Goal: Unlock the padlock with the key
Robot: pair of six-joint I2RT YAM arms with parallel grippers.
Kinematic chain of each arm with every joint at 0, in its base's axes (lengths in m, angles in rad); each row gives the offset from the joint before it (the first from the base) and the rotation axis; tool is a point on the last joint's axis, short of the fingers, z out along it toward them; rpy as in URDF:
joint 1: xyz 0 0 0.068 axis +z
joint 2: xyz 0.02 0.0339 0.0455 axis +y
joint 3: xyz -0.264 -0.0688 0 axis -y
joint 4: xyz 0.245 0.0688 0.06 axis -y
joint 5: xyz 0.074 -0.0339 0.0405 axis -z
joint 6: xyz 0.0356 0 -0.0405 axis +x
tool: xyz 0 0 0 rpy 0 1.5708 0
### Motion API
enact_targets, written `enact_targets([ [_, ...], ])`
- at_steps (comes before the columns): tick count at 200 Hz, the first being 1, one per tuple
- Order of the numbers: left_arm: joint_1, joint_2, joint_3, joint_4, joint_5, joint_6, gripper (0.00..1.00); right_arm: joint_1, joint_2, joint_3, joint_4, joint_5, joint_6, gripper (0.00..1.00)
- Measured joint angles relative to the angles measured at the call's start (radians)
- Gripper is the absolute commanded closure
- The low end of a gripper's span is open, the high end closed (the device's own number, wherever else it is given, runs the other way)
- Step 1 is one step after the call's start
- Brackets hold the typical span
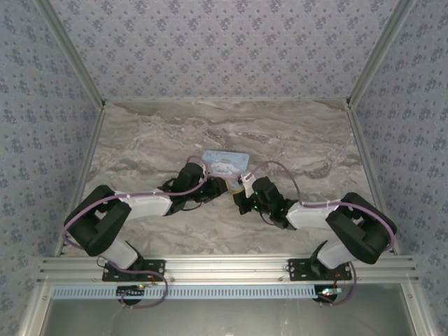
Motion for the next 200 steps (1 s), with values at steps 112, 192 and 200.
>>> enact_targets([
  [112,0.0,0.0,0.014,-0.019,0.007,0.0,0.73,-0.019,0.002,-0.012,0.036,-0.04,0.0,1.0],
  [192,0.001,0.0,0.023,-0.023,0.011,0.0,0.73,-0.034,0.004,-0.014,0.05,-0.058,0.0,1.0],
  [200,0.001,0.0,0.024,-0.025,0.011,0.0,0.73,-0.038,0.007,-0.014,0.055,-0.063,0.0,1.0],
])
